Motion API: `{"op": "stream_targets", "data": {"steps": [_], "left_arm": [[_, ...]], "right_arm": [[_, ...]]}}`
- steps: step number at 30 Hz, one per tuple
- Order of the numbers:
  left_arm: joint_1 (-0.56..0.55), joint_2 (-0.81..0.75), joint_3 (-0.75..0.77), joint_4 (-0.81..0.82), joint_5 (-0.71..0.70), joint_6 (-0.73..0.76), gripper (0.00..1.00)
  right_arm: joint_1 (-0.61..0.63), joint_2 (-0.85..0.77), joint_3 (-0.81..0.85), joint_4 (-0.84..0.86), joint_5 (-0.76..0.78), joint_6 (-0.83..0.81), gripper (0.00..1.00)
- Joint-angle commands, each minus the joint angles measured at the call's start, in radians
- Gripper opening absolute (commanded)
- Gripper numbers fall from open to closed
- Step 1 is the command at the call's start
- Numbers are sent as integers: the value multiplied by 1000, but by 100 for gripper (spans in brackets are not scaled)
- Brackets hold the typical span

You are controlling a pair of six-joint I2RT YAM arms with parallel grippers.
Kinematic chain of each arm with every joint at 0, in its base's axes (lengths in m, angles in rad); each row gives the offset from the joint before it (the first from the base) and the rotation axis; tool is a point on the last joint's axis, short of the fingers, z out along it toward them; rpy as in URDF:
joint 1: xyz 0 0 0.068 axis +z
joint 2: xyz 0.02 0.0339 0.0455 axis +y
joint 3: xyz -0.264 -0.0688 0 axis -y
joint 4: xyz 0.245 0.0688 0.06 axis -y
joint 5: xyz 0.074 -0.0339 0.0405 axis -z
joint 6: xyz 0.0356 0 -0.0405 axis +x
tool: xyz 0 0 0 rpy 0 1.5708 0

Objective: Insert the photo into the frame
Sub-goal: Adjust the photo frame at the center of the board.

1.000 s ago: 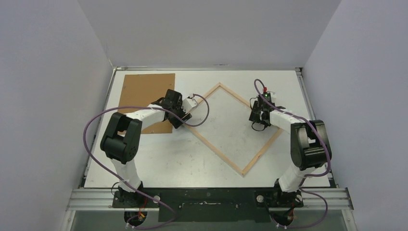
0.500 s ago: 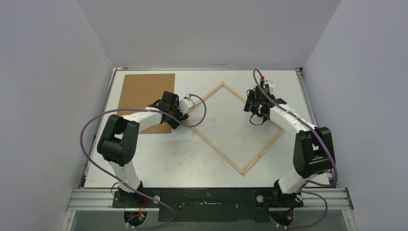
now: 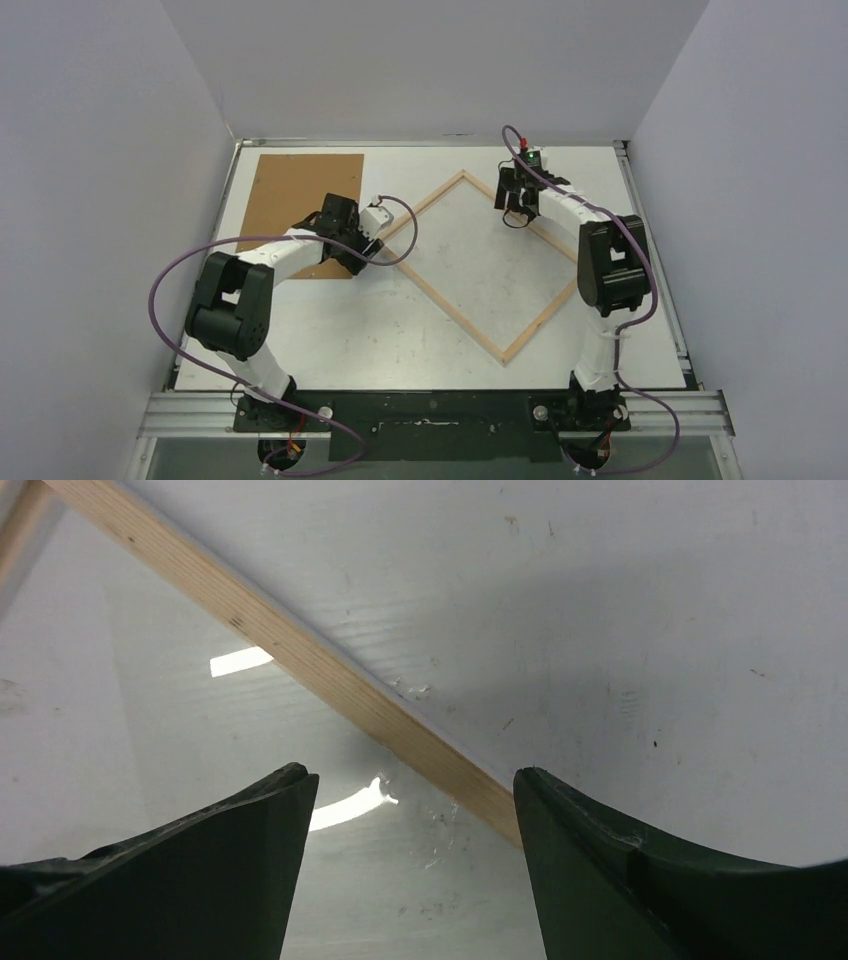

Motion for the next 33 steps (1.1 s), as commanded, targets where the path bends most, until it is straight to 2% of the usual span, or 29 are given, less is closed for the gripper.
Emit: {"op": "stream_targets", "data": {"steps": [1,11,24,27,33], "left_arm": [[23,-48,-24,-7,29,-16,59],[82,-54,-38,-8,37,-2,58],[133,-26,-17,-13,37,-5,57],[142,-9,-13,-11,27,-7,56],[157,17,-21,4,-2,4,55]], "right_arm": [[-33,27,53,54,-75,-45,73],[-51,107,117,52,-163,-43,63],[-45,190,163,51,-208,-36,61],[-45,202,172,49,-204,-25,56],[-62,191,164,56,-193,8,39]]}}
